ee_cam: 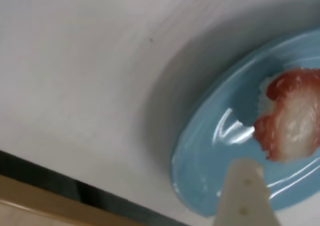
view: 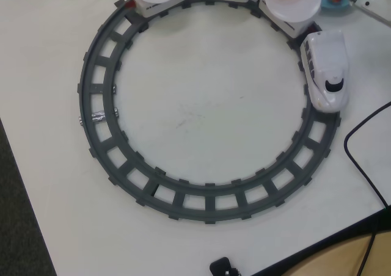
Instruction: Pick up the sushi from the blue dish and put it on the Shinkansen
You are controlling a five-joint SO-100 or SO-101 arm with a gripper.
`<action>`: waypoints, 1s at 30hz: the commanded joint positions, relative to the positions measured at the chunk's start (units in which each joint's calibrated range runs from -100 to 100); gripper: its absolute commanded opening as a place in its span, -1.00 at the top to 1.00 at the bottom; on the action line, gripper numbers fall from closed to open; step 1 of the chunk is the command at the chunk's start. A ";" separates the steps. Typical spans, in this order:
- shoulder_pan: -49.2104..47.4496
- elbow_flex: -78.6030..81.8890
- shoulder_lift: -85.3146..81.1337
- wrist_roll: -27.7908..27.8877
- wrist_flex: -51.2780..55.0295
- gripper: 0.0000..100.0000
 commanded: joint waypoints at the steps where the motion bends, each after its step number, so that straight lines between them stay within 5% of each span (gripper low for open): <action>1: 0.69 -6.09 3.21 2.82 0.00 0.39; 18: 2.45 -22.88 22.59 6.70 0.09 0.40; 30: 1.92 -25.66 26.59 6.07 0.09 0.98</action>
